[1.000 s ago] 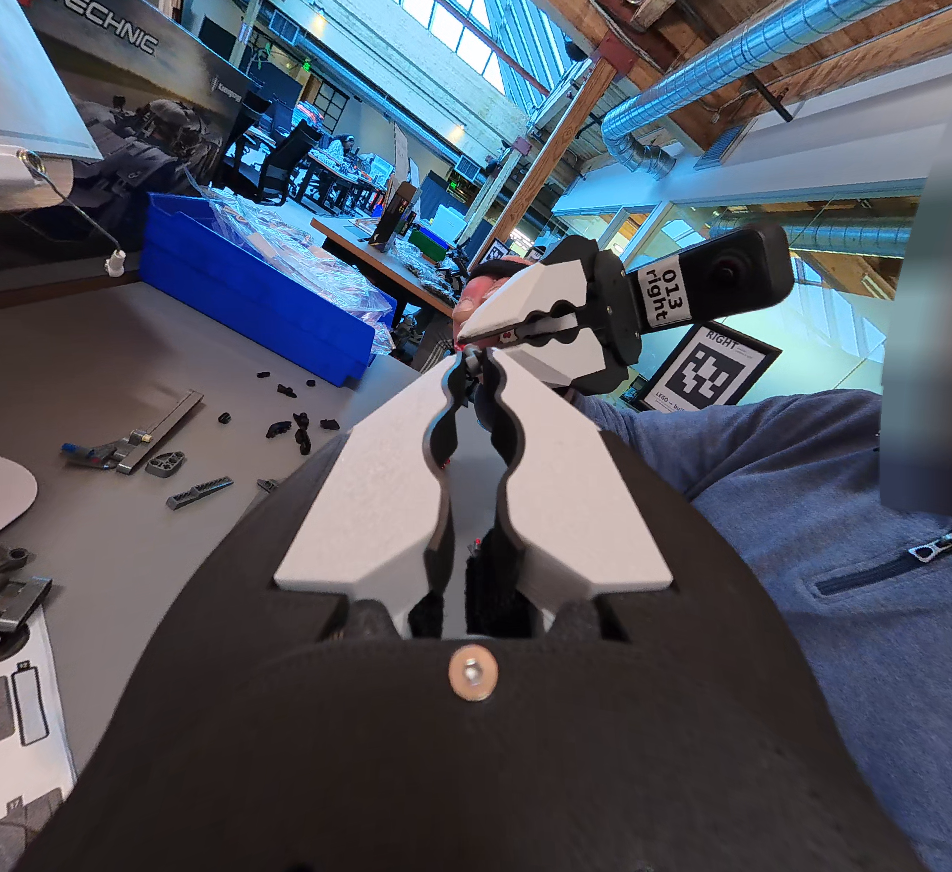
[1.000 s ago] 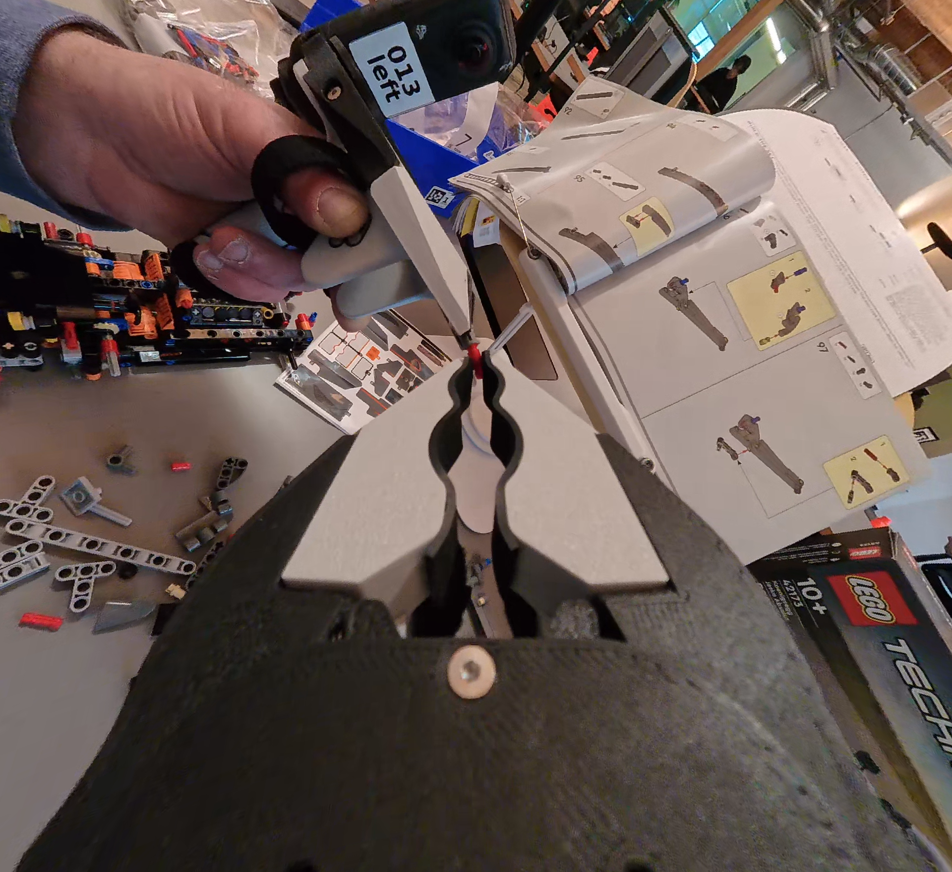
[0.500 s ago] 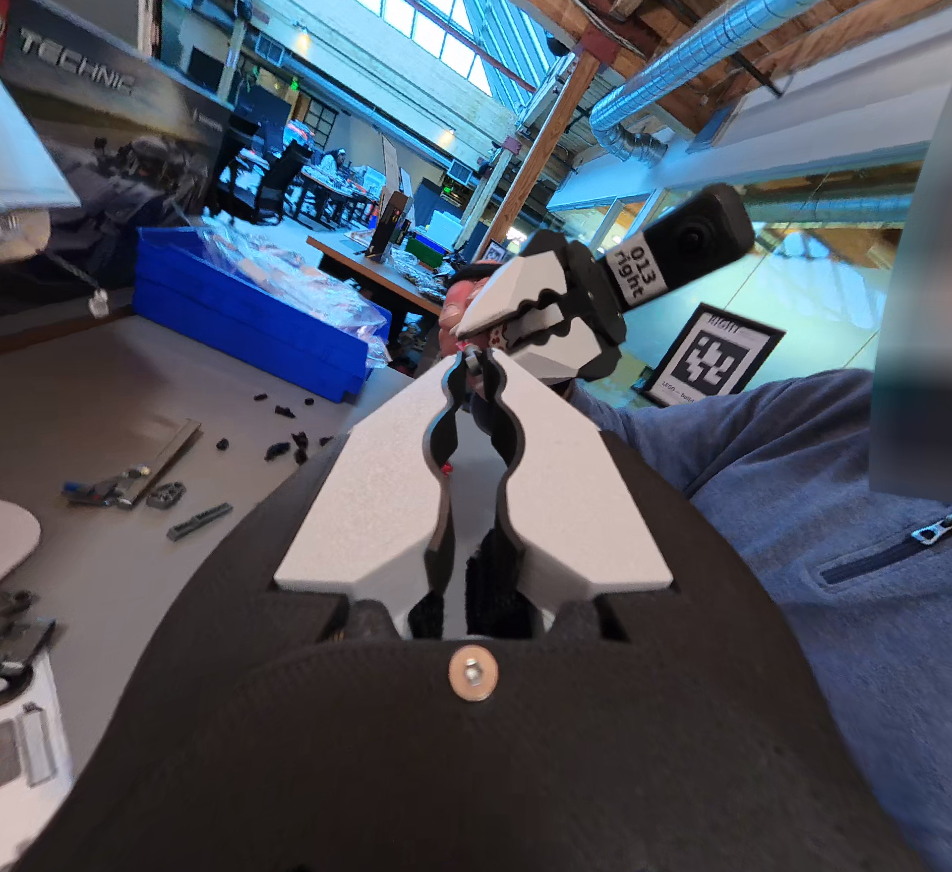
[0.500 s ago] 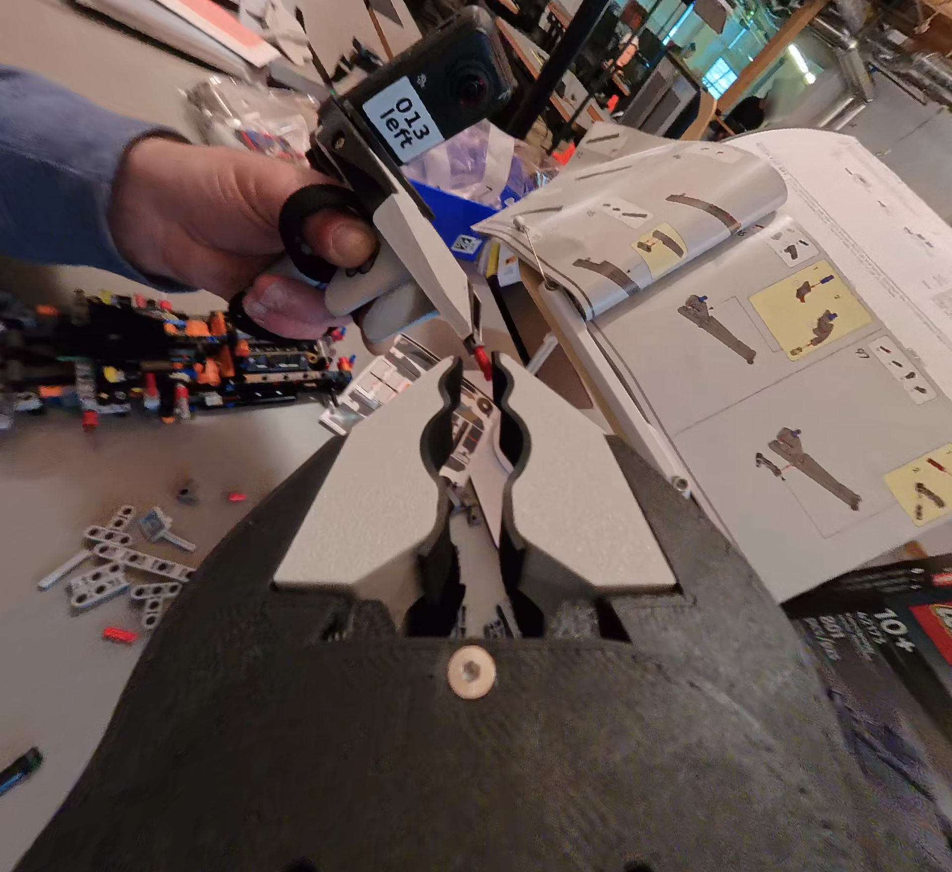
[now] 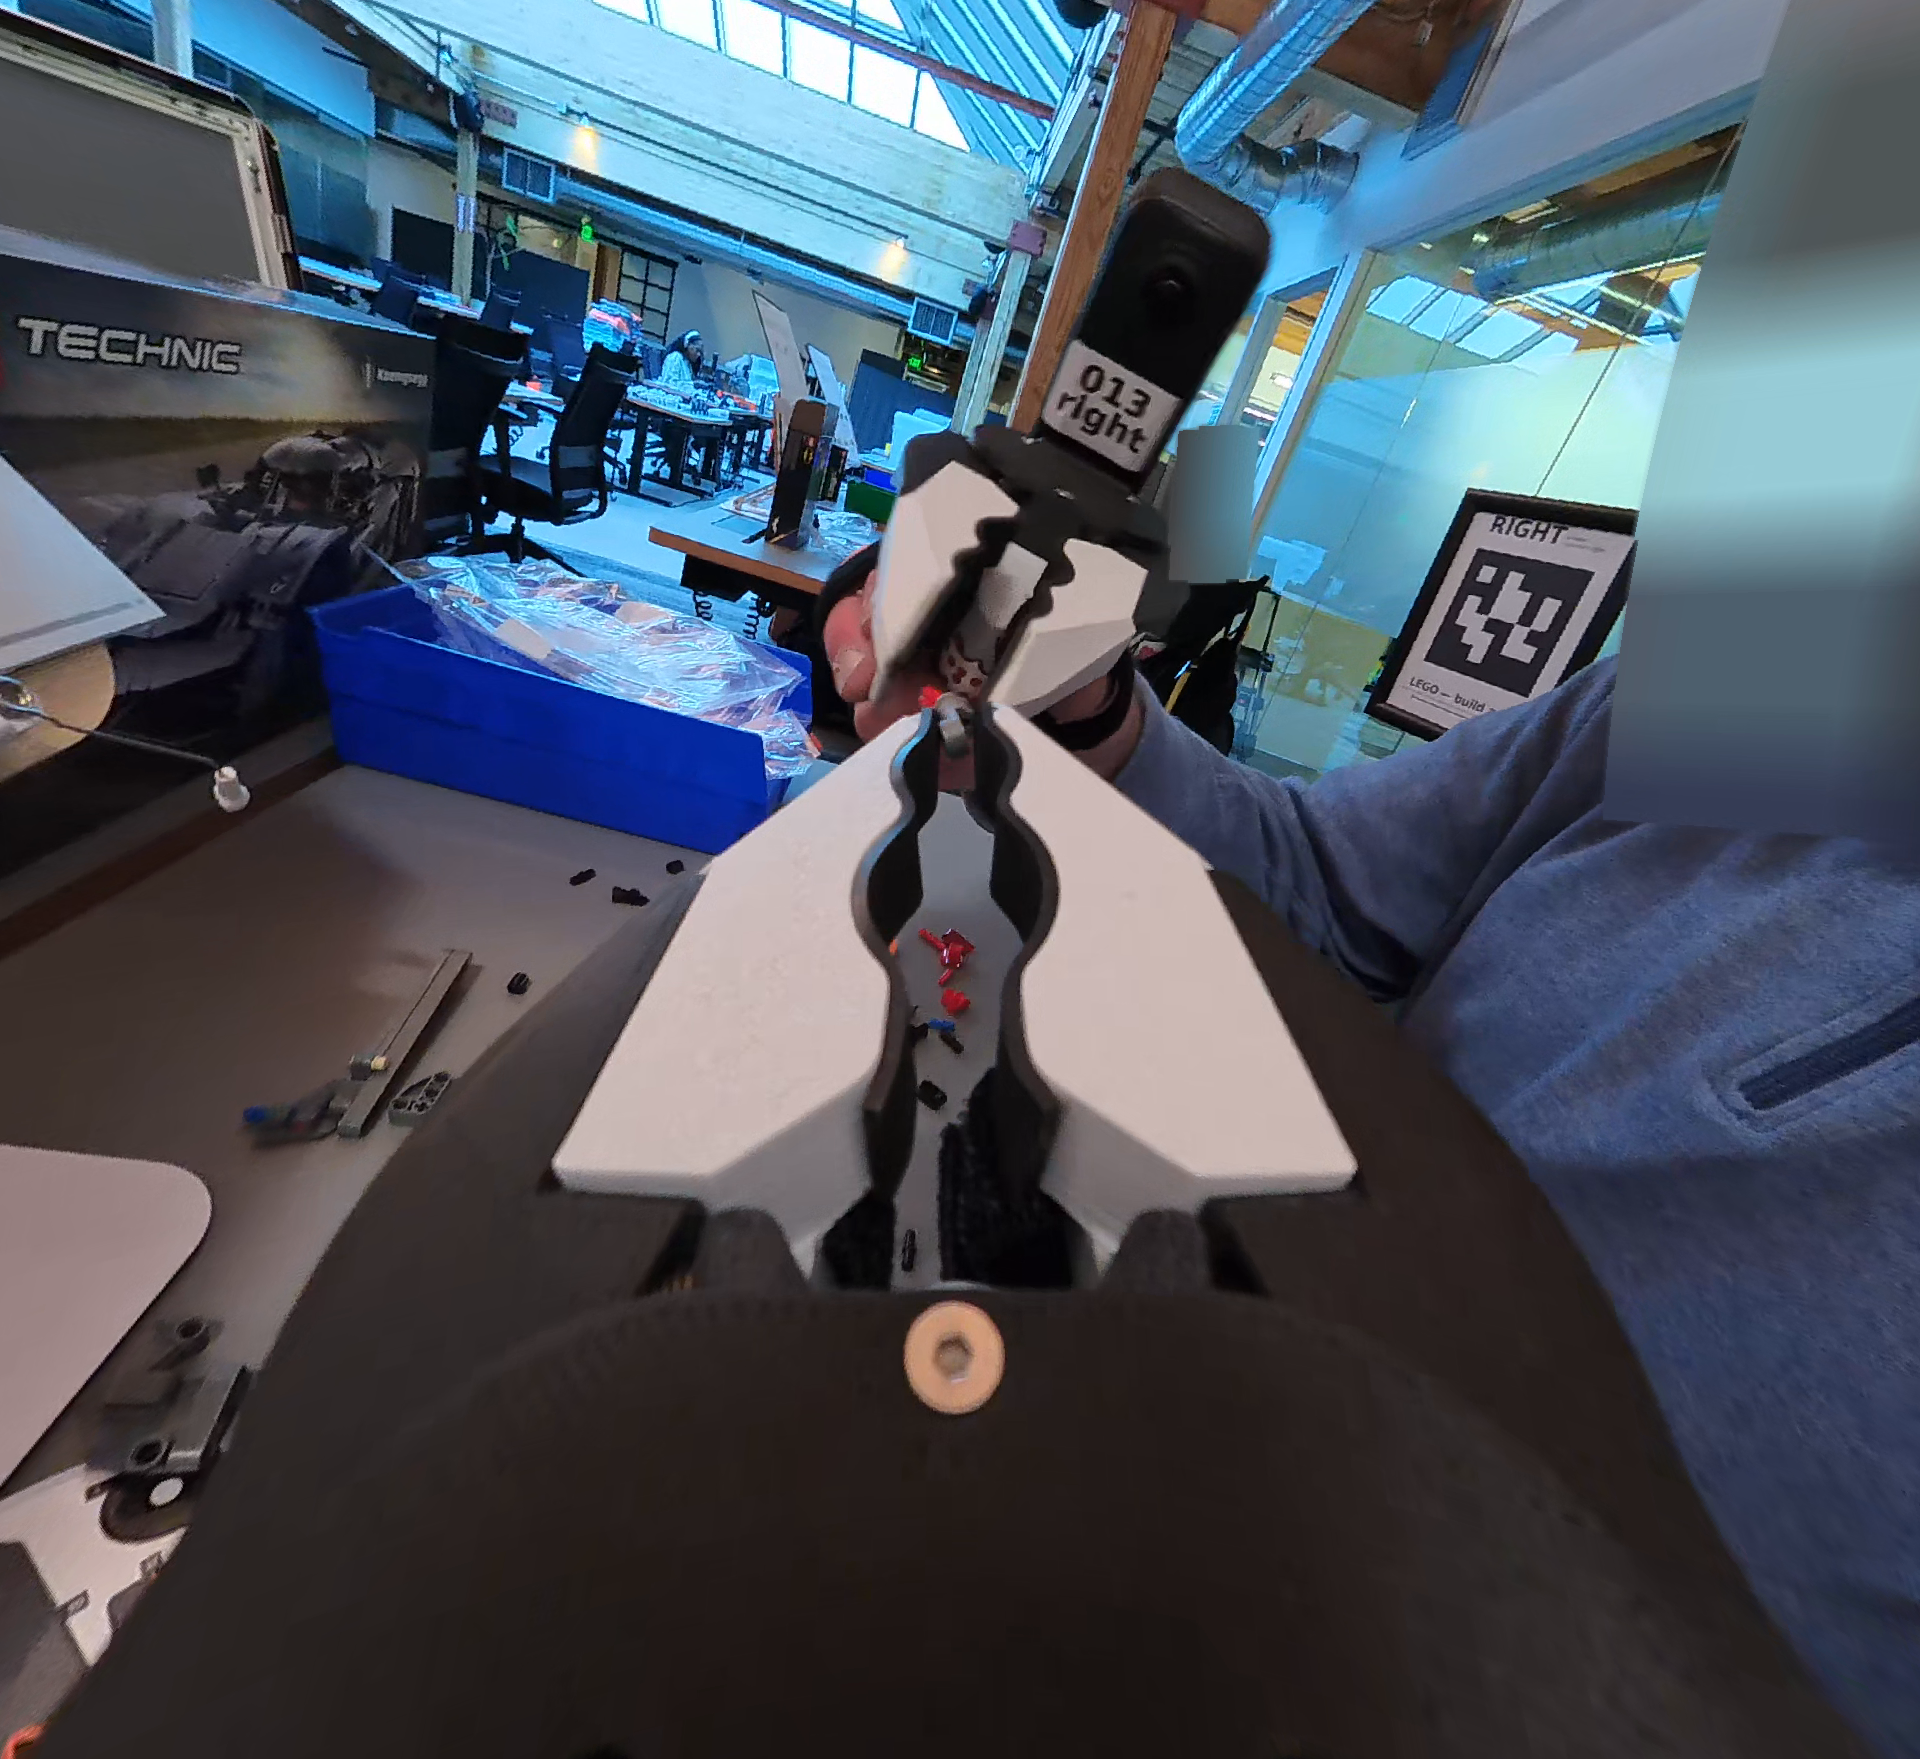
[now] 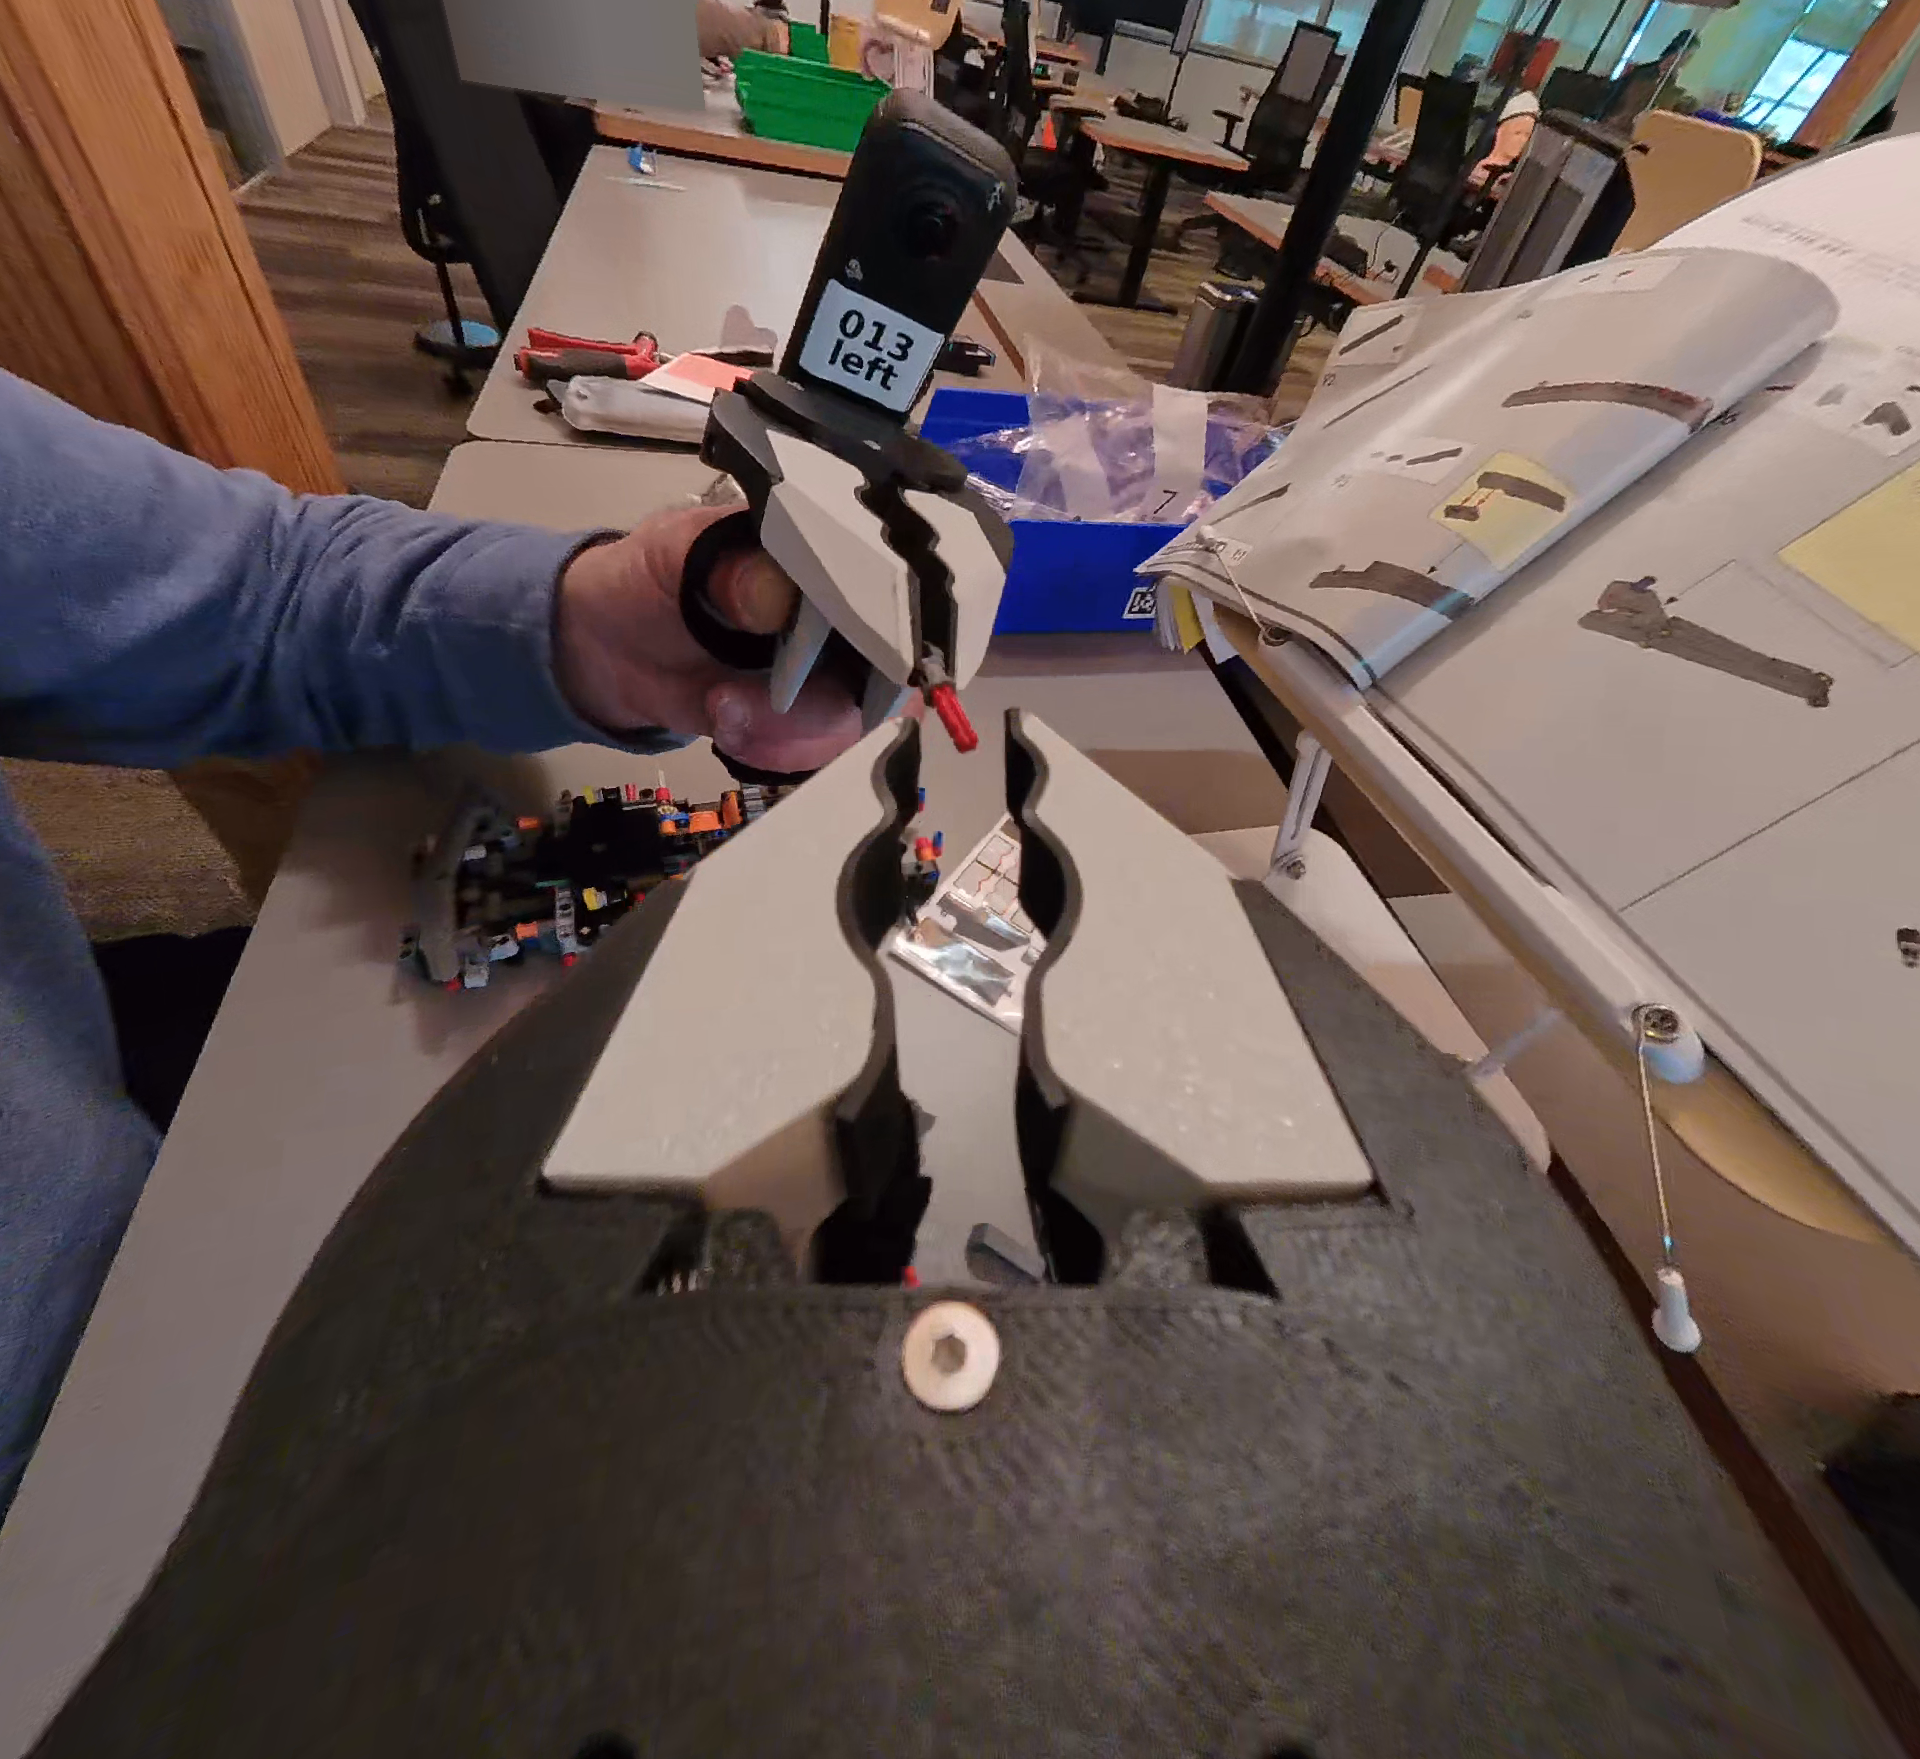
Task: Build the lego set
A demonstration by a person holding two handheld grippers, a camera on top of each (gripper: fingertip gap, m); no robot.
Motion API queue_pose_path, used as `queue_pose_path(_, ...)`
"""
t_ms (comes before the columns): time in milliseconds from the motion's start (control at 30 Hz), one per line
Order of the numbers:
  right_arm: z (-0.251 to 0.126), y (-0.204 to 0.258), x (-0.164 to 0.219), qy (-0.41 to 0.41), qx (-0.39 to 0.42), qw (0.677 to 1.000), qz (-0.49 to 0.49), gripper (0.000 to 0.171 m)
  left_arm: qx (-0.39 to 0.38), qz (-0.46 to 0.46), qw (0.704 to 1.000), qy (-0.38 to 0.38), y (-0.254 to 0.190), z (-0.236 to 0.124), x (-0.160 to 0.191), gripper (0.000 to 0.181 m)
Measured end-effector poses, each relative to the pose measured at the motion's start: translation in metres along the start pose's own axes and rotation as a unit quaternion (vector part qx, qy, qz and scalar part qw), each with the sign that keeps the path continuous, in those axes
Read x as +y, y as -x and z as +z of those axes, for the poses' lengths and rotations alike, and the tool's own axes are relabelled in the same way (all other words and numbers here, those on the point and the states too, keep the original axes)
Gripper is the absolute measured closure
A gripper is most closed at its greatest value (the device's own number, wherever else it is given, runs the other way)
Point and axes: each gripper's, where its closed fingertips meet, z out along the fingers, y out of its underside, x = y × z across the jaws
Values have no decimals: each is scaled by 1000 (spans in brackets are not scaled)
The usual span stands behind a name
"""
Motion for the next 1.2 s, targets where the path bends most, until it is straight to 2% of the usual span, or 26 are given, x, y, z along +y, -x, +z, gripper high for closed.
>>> queue_pose_path(233, -4, 6, 1, -41, -77, 992, 95, 161, 18, 7, 1000, -6, -8, 3, -2, 177)
queue_pose_path(400, -5, 11, -6, -72, -115, 983, 122, 168, 22, 11, 1000, -2, -11, 5, -1, 177)
queue_pose_path(733, -5, 16, -9, -62, -127, 984, 111, 170, 33, 21, 999, -1, -17, 4, -2, 177)
queue_pose_path(1200, -9, 31, -13, -40, -183, 976, 108, 170, 58, 57, 996, 35, -32, 5, 1, 177)
